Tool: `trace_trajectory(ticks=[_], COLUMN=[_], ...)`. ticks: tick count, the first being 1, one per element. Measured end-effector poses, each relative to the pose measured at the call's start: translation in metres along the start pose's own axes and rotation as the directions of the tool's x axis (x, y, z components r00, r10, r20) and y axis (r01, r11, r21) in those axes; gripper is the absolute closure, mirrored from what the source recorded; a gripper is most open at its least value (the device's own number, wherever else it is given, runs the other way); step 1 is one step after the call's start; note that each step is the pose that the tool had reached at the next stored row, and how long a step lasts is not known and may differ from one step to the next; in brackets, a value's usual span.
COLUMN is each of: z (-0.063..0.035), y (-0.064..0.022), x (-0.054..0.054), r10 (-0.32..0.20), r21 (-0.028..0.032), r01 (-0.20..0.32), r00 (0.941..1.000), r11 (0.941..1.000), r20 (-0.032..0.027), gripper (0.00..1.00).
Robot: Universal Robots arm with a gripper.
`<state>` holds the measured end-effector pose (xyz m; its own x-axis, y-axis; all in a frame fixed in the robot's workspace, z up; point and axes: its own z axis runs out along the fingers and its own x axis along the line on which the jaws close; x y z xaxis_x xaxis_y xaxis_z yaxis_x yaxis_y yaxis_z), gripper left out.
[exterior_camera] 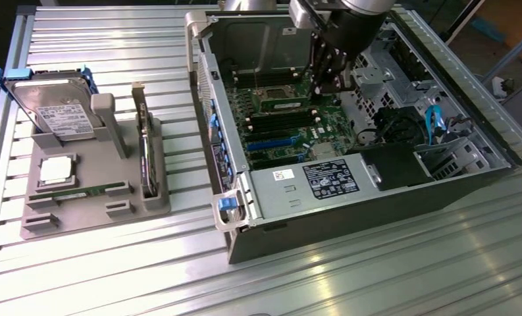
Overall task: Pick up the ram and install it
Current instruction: 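Insert the ram into the slot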
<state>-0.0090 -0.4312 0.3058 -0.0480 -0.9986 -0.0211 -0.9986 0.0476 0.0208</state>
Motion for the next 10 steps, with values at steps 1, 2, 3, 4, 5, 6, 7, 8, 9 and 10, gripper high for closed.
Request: trace_trajectory(ticks=[1, 2, 3, 4, 5, 6, 7, 8, 9, 10], z=[0.0016, 0.0033, 0.0049, 0.0064, 0.0085, 0.0105, 0.0119, 0.0125, 0.0126, 0.0127], y=[-0.0001, -0.0001, -0.0001, -0.0002, -0.0002, -0.0003, -0.0003, -0.0003, -0.0004, -0.0003], x=[0.000, 0.000, 0.000, 0.000, 0.000, 0.000, 0.000, 0.000, 0.000, 0.000], r10=[0.000, 0.000, 0.000, 0.000, 0.000, 0.000, 0.000, 0.000, 0.000, 0.000], r21=[-0.0001, 0.0000, 0.0000, 0.0000, 0.0000, 0.0000, 0.0000, 0.0000, -0.0001, -0.0001], r01=[0.000, 0.000, 0.000, 0.000, 0.000, 0.000, 0.000, 0.000, 0.000, 0.000], r00=[1.0000, 1.0000, 1.0000, 1.0000, 1.0000, 1.0000, 1.0000, 1.0000, 1.0000, 1.0000], r11=[1.0000, 1.0000, 1.0000, 1.0000, 1.0000, 1.0000, 1.0000, 1.0000, 1.0000, 1.0000], r20=[-0.0001, 0.0001, 0.0001, 0.0000, 0.0001, 0.0000, 0.0001, 0.0001, -0.0002, -0.0003], gripper=[0.88, 0.88, 0.88, 0.88, 0.88, 0.88, 0.88, 0.88, 0.88, 0.88])
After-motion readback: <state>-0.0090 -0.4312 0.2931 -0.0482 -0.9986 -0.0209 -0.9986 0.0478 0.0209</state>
